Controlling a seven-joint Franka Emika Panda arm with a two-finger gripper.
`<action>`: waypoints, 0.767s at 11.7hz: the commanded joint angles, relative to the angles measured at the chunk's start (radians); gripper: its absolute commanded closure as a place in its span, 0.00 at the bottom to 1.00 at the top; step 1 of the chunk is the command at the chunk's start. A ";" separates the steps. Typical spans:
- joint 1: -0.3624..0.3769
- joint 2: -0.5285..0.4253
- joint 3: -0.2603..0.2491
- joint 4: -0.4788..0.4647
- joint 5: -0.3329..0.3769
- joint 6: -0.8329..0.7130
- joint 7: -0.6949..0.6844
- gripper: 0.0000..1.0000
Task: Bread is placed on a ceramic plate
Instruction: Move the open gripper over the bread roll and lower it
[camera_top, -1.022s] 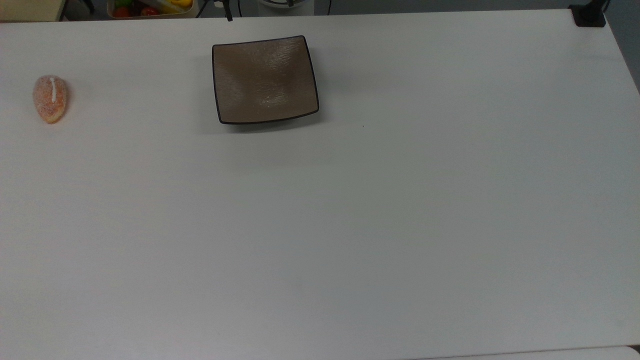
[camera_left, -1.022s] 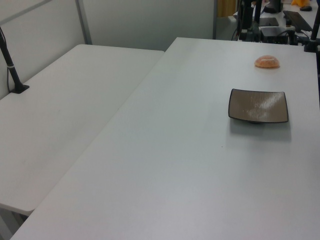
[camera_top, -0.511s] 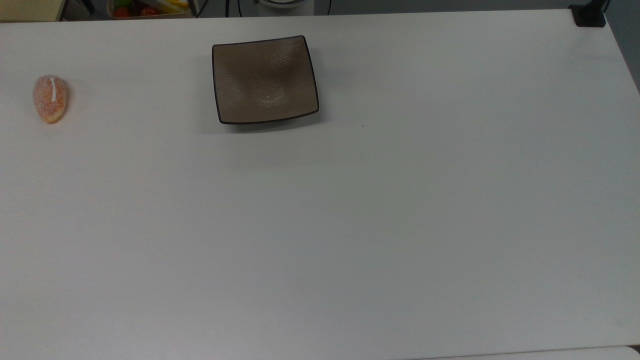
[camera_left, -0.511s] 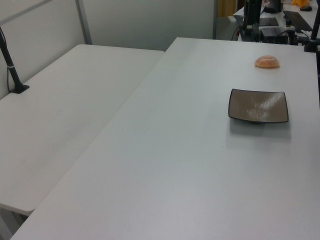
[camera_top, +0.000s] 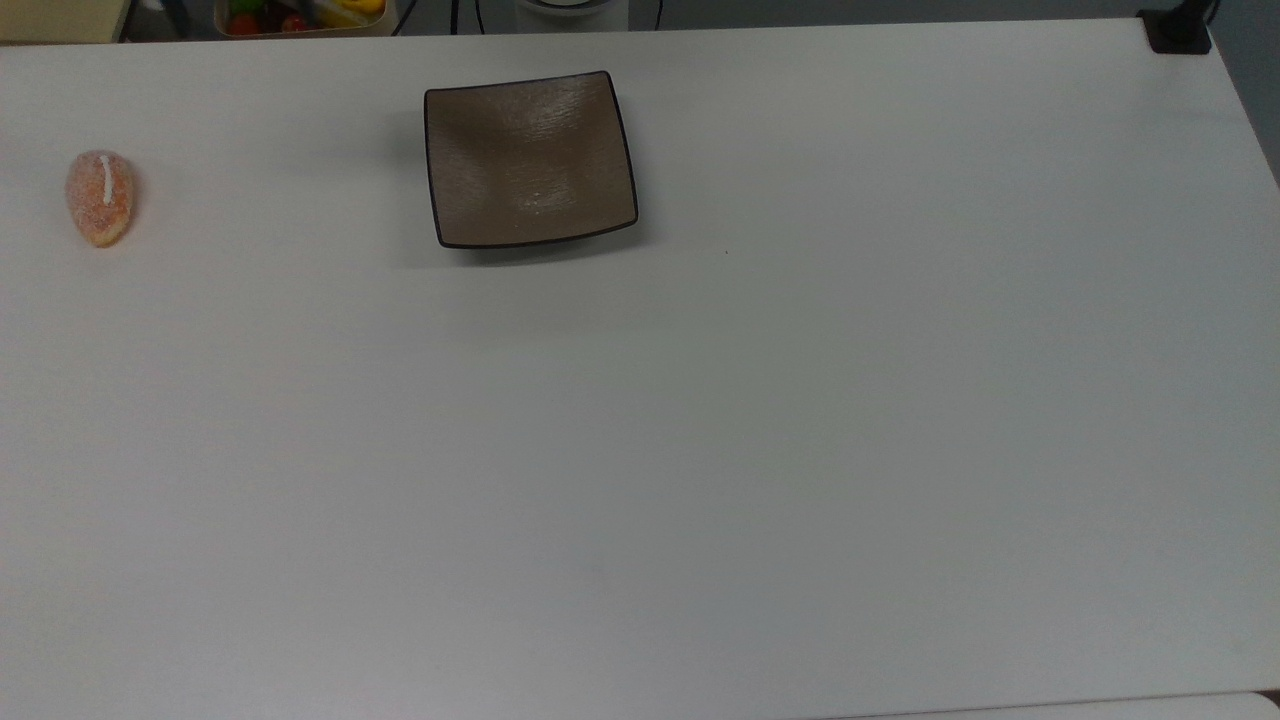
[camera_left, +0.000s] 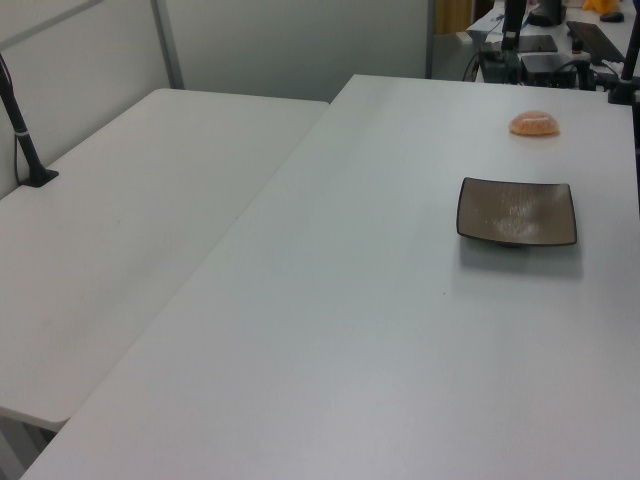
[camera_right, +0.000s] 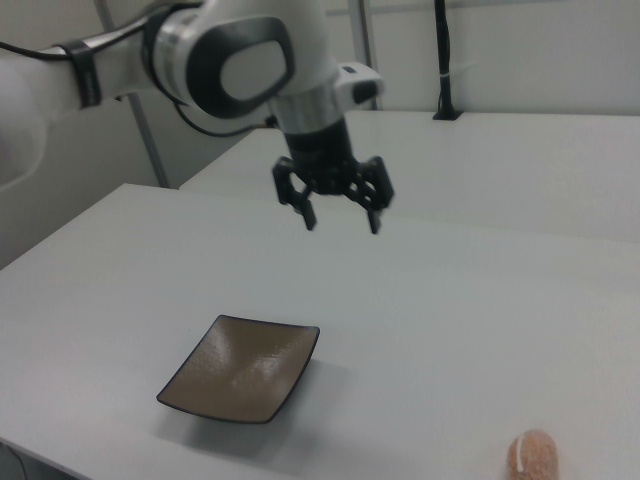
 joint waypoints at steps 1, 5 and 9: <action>-0.029 0.077 -0.092 -0.001 -0.005 0.109 -0.090 0.00; -0.122 0.203 -0.097 -0.001 -0.009 0.218 -0.097 0.00; -0.142 0.275 -0.139 -0.050 -0.025 0.328 -0.152 0.00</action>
